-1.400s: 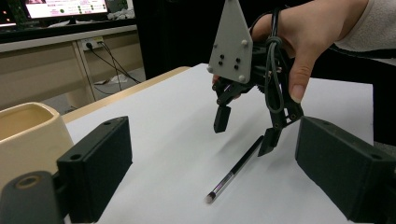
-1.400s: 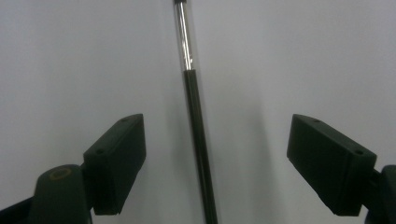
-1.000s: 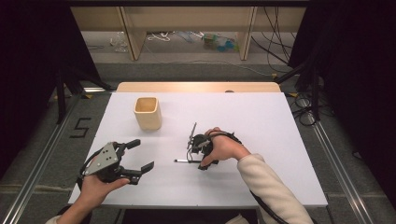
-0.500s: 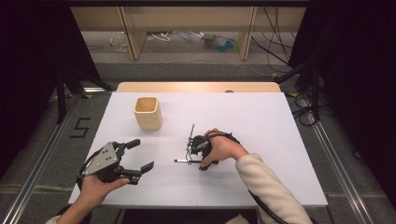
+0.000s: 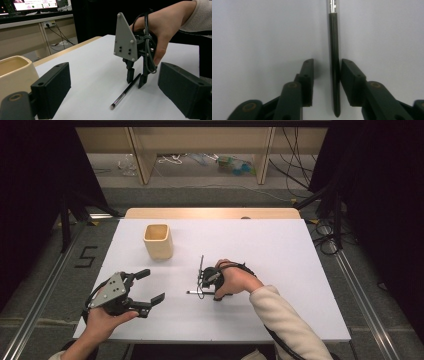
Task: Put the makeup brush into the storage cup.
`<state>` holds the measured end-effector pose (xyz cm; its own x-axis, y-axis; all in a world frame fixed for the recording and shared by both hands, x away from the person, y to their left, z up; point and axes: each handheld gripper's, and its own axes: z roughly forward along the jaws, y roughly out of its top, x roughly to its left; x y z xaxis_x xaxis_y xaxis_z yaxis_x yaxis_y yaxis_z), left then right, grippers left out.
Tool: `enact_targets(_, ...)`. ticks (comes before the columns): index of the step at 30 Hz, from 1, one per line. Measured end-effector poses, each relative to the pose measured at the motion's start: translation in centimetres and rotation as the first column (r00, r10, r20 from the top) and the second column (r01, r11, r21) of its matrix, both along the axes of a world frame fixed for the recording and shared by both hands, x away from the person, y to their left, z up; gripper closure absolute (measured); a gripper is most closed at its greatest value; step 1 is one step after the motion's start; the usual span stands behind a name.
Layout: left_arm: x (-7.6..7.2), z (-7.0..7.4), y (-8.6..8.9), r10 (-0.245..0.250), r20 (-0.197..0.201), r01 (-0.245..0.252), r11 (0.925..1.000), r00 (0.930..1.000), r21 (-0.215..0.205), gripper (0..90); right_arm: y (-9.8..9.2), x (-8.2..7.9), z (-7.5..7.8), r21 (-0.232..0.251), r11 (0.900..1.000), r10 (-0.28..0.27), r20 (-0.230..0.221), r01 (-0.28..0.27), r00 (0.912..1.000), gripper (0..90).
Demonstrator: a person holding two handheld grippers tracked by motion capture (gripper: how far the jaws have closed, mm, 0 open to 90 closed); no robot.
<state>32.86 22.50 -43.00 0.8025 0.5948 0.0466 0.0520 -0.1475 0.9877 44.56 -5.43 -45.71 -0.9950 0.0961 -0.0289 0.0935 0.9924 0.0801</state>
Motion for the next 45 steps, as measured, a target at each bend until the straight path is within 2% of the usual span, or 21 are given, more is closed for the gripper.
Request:
enact_targets(2,-0.02,0.00,-0.01,0.000,-0.001,0.000,1.0000,1.0000,-0.001,11.0,0.18,-0.10,0.01,-0.009,1.000,0.017,-0.001,-0.017,0.9999,69.3)
enact_targets(3,0.00,0.00,-0.02,-0.001,0.001,0.001,1.0000,1.0000,-0.004,11.0,0.26,-0.40,0.16,-0.035,0.999,-0.022,-0.018,0.021,0.9996,71.2)
enact_targets(4,0.00,0.00,-0.02,-0.001,0.001,0.001,1.0000,1.0000,-0.004,11.0,0.26,-0.40,0.16,-0.035,0.999,-0.022,-0.018,0.021,0.9996,71.2)
enact_targets(5,0.00,0.01,-0.01,0.000,0.000,0.000,1.0000,1.0000,-0.001,11.0,0.25,-0.17,0.02,-0.013,1.000,0.026,-0.007,-0.026,0.9996,72.5)
enact_targets(6,0.00,0.00,-0.02,0.000,0.001,0.000,1.0000,1.0000,0.000,11.0,0.28,-0.16,0.01,-0.013,0.999,0.031,-0.006,-0.031,0.9995,73.2)
enact_targets(10,0.02,-0.01,-0.04,-0.003,0.003,0.003,1.0000,1.0000,0.005,11.1,0.42,-0.61,0.23,-0.046,0.999,-0.010,-0.029,0.009,0.9995,79.3)
enact_targets(13,0.03,-0.04,-0.12,-0.002,0.001,0.002,1.0000,1.0000,0.007,11.2,0.42,-0.57,0.23,-0.049,0.999,-0.004,-0.042,0.002,0.9991,80.9)
enact_targets(15,0.01,-0.05,-0.13,-0.004,-0.001,0.004,1.0000,1.0000,0.005,11.2,0.34,-0.40,0.12,-0.040,0.999,0.025,-0.039,-0.027,0.9989,83.1)
enact_targets(22,0.03,-0.07,-0.12,-0.002,-0.001,0.002,1.0000,1.0000,0.007,11.4,0.34,-0.28,0.10,-0.039,0.998,0.051,-0.034,-0.053,0.9981,84.2)
enact_targets(23,0.02,-0.07,-0.14,-0.003,-0.002,0.003,1.0000,1.0000,0.007,11.4,0.28,-0.32,-0.07,-0.015,0.999,0.046,-0.035,-0.047,0.9983,84.2)
enact_targets(24,-0.01,-0.07,-0.16,-0.002,-0.003,0.002,1.0000,1.0000,0.006,11.5,0.32,-0.34,0.09,-0.035,0.998,0.047,-0.030,-0.048,0.9984,84.3)
enact_targets(27,-0.02,-0.08,-0.14,0.000,-0.004,0.000,1.0000,1.0000,0.006,11.6,0.33,-0.33,0.11,-0.036,0.998,0.047,-0.034,-0.049,0.9983,84.3)
enact_targets(29,0.00,-0.09,-0.11,0.000,-0.004,0.000,1.0000,1.0000,0.007,11.8,0.36,-0.51,0.22,-0.043,0.999,0.017,-0.037,-0.019,0.9991,84.3)
enact_targets(31,0.00,-0.10,-0.12,0.000,-0.002,0.000,1.0000,1.0000,0.007,11.8,0.17,-0.24,0.08,-0.023,0.999,0.043,-0.035,-0.043,0.9985,84.3)
enact_targets(32,0.00,-0.10,-0.12,-0.001,-0.002,0.001,1.0000,1.0000,0.007,11.8,0.14,-0.35,0.20,-0.031,0.999,0.011,-0.049,-0.013,0.9988,84.4)
enact_targets(35,0.00,-0.11,-0.13,0.001,-0.002,-0.001,1.0000,1.0000,0.008,11.8,-0.02,-0.30,0.23,-0.019,1.000,0.000,-0.057,-0.001,0.9984,84.4)
enact_targets(37,0.00,-0.10,-0.13,0.001,-0.001,-0.001,1.0000,1.0000,0.009,11.8,-0.04,-0.27,0.22,-0.018,1.000,0.003,-0.058,-0.004,0.9983,84.4)
enact_targets(39,0.00,-0.12,-0.14,0.002,-0.002,-0.002,1.0000,1.0000,0.008,11.8,-0.05,-0.13,0.13,0.007,0.999,0.035,-0.042,-0.034,0.9985,84.4)
enact_targets(40,0.00,-0.13,-0.14,0.002,-0.004,-0.002,1.0000,1.0000,0.008,11.8,-0.13,-0.26,0.27,-0.018,1.000,0.002,-0.057,-0.003,0.9984,84.4)
enact_targets(42,0.01,-0.14,-0.15,0.002,-0.003,-0.002,1.0000,1.0000,0.008,11.8,-0.23,-0.14,0.23,-0.011,1.000,0.015,-0.058,-0.016,0.9982,84.4)
enact_targets(45,0.02,-0.14,-0.16,0.000,0.000,0.000,1.0000,1.0000,0.008,11.8,-0.37,-0.12,0.37,0.000,1.000,-0.001,-0.055,0.001,0.9985,84.4)
